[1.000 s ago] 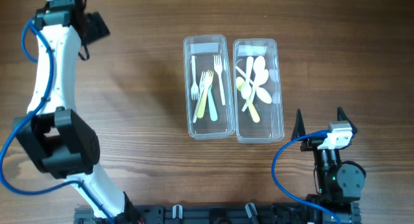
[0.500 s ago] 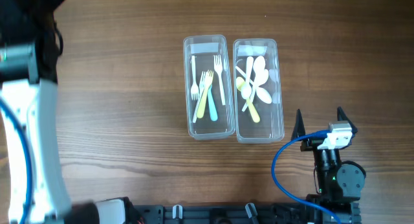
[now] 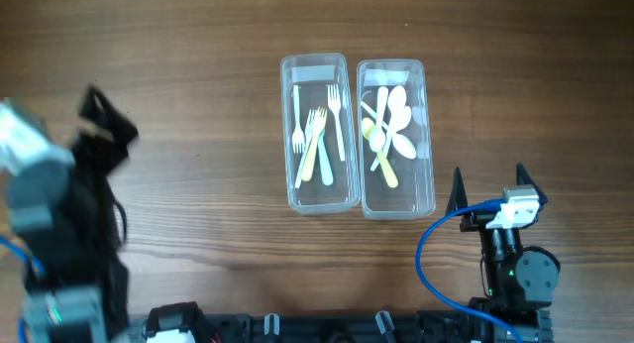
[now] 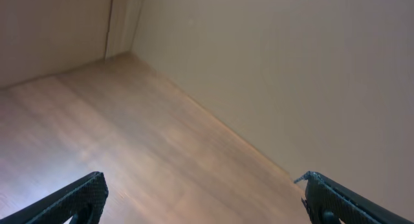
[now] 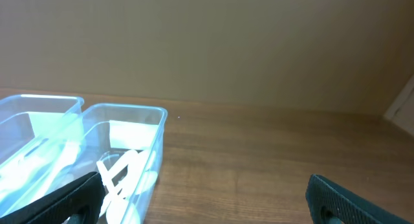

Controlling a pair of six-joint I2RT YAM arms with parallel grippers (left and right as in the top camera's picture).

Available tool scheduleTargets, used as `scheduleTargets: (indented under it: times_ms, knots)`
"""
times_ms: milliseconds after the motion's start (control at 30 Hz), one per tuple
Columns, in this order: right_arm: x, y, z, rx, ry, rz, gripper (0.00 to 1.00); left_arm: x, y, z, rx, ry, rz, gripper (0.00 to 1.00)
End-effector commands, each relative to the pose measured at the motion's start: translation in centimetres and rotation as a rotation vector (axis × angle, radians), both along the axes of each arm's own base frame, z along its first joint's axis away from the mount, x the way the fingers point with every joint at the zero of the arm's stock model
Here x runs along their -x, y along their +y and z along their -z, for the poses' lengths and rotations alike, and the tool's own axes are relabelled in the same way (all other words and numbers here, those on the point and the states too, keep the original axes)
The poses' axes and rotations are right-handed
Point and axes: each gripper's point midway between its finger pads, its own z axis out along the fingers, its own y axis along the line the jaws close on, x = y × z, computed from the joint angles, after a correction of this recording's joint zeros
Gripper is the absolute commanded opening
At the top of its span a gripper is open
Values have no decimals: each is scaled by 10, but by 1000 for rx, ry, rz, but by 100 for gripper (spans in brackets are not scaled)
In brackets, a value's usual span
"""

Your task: Pack container

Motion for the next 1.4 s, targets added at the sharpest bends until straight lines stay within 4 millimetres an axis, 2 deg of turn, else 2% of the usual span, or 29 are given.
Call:
scheduleTargets:
  times_ms: [0, 167, 400, 700, 900, 1167, 1367]
  knots:
    - [0, 3, 0, 6, -7, -13, 100, 26, -2, 43, 66, -26, -26, 100]
    - [0, 3, 0, 6, -7, -13, 100, 39, -10, 78, 66, -48, 0, 100]
    - [0, 3, 0, 6, -7, -13, 100, 41, -18, 129, 65, -78, 38, 100]
    - [0, 3, 0, 6, -7, -13, 100, 33, -34, 167, 83, -126, 133, 100]
    - [0, 3, 0, 6, -7, -13, 100, 30, -38, 186, 91, -118, 160, 100]
    - [0, 3, 0, 6, -7, -13, 100, 28, -45, 199, 100, -122, 200, 100]
    - [0, 3, 0, 6, -7, -13, 100, 28, -46, 198, 98, -127, 203, 100]
